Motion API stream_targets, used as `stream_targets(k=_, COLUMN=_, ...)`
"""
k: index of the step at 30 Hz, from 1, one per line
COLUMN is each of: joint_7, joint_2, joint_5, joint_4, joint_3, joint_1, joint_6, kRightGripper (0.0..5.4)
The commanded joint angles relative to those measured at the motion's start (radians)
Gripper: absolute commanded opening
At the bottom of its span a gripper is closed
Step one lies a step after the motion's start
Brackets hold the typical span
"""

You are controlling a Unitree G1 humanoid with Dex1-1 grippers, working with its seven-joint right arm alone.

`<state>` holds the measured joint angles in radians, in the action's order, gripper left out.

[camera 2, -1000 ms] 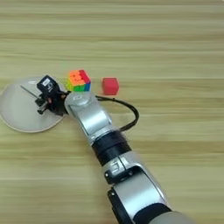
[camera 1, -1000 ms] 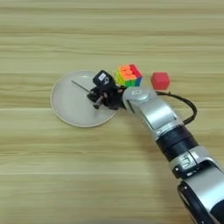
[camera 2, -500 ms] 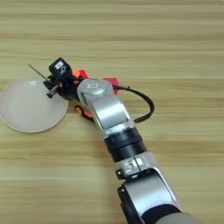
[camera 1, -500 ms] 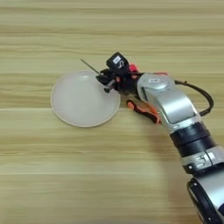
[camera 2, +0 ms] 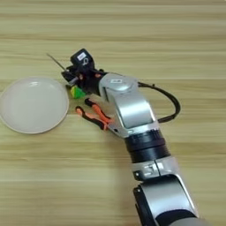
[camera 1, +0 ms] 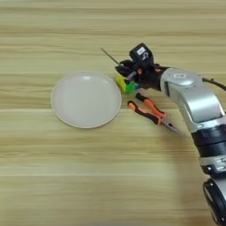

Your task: Move the objects on the table

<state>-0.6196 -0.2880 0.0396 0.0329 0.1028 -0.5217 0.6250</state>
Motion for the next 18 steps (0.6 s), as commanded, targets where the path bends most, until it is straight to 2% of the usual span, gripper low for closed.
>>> stream_targets(k=1, joint_7=0.008, joint_2=-0.046, joint_5=0.024, joint_4=-0.076, joint_3=-0.046, joint_1=-0.049, joint_6=-0.017, kRightGripper=0.85)
stream_targets(k=18, joint_7=-0.04, joint_2=-0.183, joint_5=0.057, joint_4=-0.166, joint_3=-0.112, joint_1=0.068, joint_6=0.013, kRightGripper=0.85)
